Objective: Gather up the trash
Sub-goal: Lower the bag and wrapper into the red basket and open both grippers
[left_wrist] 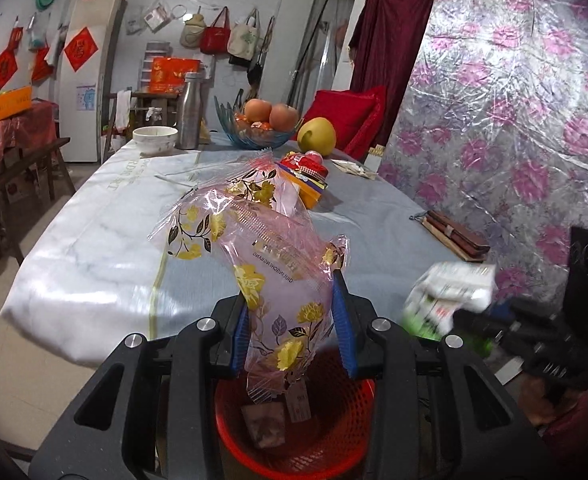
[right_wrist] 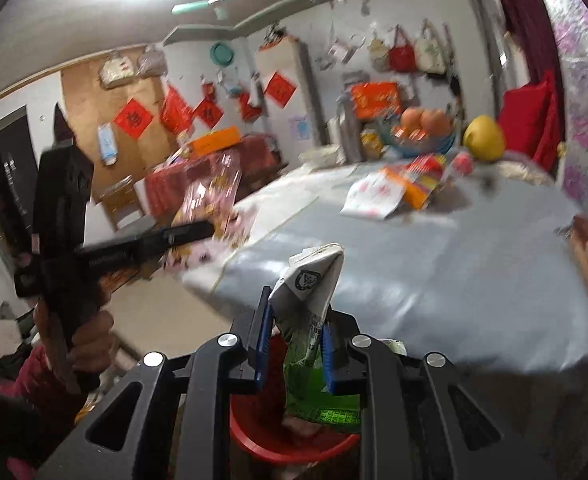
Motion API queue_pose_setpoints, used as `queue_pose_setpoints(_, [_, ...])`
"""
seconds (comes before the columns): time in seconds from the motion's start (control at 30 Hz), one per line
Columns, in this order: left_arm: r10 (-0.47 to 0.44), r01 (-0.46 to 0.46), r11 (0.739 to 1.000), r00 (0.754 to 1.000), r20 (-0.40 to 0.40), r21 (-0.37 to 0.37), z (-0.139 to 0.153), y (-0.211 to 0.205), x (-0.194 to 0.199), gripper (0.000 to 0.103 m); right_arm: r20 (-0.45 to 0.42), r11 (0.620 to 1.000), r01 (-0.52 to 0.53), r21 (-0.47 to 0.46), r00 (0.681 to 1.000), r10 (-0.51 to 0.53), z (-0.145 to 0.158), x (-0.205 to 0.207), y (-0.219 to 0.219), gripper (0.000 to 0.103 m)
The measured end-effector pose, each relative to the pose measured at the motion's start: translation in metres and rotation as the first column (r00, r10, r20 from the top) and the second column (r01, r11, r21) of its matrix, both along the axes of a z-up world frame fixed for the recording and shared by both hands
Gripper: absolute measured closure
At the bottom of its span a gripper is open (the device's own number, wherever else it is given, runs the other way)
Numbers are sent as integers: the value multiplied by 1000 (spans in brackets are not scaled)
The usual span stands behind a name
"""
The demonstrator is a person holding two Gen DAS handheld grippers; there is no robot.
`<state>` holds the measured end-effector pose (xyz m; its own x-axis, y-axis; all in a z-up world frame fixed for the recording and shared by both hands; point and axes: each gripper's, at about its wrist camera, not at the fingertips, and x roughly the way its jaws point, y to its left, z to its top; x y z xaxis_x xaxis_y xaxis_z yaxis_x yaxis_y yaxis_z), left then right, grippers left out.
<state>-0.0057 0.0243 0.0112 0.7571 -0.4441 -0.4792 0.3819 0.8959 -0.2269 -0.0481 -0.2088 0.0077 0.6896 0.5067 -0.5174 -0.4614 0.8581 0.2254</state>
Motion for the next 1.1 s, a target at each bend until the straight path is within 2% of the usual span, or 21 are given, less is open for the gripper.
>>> queue_pose_setpoints(0.13, [3, -3, 1000, 1000, -11, 4, -7, 3, -11, 66, -122, 997, -75, -18, 990, 72, -33, 1, 24, 81])
queue_pose_setpoints(0.2, [7, -7, 1000, 1000, -26, 10, -14, 4, -11, 66, -192, 995, -86, -47, 979, 75, -54, 11, 35, 79])
queue_pose_setpoints(0.23, [6, -6, 1000, 999, -33, 10, -17, 6, -10, 66, -221, 995, -84, -59, 973, 68, -62, 15, 39, 76])
queue_pose_setpoints(0.27, [6, -6, 1000, 999, -46, 9, -21, 6, -8, 66, -245, 995, -73, -69, 968, 54, -70, 19, 40, 65])
queue_pose_setpoints(0.3, [5, -5, 1000, 998, -57, 7, -24, 7, -7, 66, -251, 995, -63, -74, 967, 43, -73, 21, 41, 61])
queue_pose_setpoints(0.5, [-14, 14, 1000, 994, -104, -8, -38, 6, -2, 66, -200, 999, -14, -52, 980, 3, -61, 21, 24, 59])
queue_pose_setpoints(0.57, [-29, 29, 1000, 992, -121, -5, -44, 1, -2, 66, -183, 999, 18, -36, 983, -24, -55, 22, 14, 55])
queue_pose_setpoints(0.77, [-95, 103, 994, 978, -185, 34, -68, -25, -5, 66, -153, 998, 67, -5, 986, -67, -45, 22, -7, 53])
queue_pose_setpoints(0.9, [-128, 148, 987, 959, -251, 63, -94, -43, 0, 65, -150, 997, 74, 2, 986, -73, -46, 24, -12, 52])
queue_pose_setpoints(0.97, [-135, 162, 984, 947, -293, 72, -107, -49, 5, 59, -155, 997, 74, 6, 985, -72, -47, 25, -12, 51])
queue_pose_setpoints(1.03, [-106, 148, 984, 937, -333, 104, -121, -55, 10, 29, -162, 997, 76, 8, 984, -74, -50, 27, -12, 50])
queue_pose_setpoints(1.1, [-75, 128, 982, 940, -334, 137, -126, -56, 10, 16, -168, 997, 77, 11, 983, -74, -51, 28, -13, 50])
